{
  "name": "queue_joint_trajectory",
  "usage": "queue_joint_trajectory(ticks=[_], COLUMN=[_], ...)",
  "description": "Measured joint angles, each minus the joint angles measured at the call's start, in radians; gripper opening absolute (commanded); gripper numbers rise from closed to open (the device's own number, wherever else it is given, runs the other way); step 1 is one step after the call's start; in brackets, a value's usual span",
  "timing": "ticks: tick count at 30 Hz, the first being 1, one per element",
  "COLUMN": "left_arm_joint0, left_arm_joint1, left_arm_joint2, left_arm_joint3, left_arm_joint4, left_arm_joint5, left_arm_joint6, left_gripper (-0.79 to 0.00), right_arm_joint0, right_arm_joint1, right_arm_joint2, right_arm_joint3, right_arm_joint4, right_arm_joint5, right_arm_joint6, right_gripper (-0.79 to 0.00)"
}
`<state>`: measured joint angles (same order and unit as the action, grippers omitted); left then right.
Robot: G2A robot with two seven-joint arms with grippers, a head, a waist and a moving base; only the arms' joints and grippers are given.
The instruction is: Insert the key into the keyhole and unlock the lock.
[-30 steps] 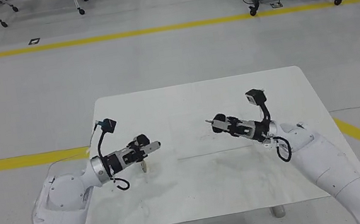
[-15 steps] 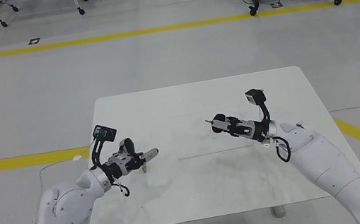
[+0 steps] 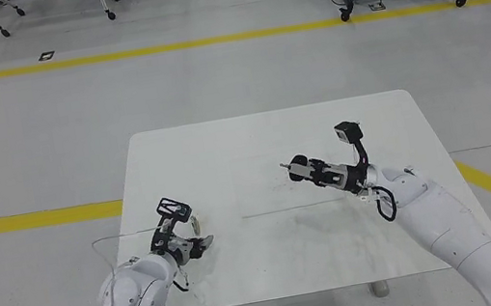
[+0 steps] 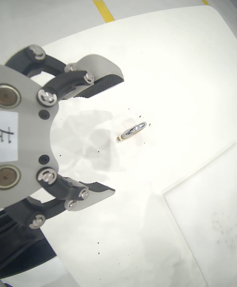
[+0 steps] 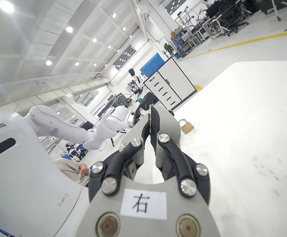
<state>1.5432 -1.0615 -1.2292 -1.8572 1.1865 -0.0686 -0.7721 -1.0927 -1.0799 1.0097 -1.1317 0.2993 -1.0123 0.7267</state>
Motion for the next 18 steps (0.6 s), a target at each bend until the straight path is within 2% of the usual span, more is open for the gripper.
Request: queue_joint_trajectory(ticks=[1,4,10,12,16,18], left_arm_joint0=[-0.016,-0.043,-0.077,-0.088,-0.104,-0.104], left_arm_joint1=[-0.003,-0.009,-0.017,-0.02,-0.024,-0.025], left_arm_joint2=[0.013,0.028,0.041,0.049,0.062,0.068], left_arm_joint3=[0.011,0.032,0.073,0.082,0.091,0.087], left_arm_joint4=[0.0,-0.013,-0.029,-0.025,-0.004,0.02], left_arm_joint5=[0.007,0.021,0.039,0.045,0.062,0.083], left_arm_joint6=[-0.007,-0.02,-0.022,-0.029,-0.041,-0.053], left_gripper=[-0.222,-0.323,-0.363,-0.428,-0.637,-0.68], right_arm_joint0=[0.0,0.0,0.0,0.0,0.0,0.0], right_arm_joint1=[0.0,0.0,0.0,0.0,0.0,0.0], right_arm_joint2=[0.0,0.0,0.0,0.0,0.0,0.0], right_arm_joint3=[0.0,0.0,0.0,0.0,0.0,0.0], right_arm_joint4=[0.0,0.0,0.0,0.0,0.0,0.0], right_arm_joint5=[0.0,0.0,0.0,0.0,0.0,0.0], right_arm_joint6=[0.0,0.0,0.0,0.0,0.0,0.0], right_gripper=[-0.785,-0.785,-0.785,-0.785,-0.785,-0.785])
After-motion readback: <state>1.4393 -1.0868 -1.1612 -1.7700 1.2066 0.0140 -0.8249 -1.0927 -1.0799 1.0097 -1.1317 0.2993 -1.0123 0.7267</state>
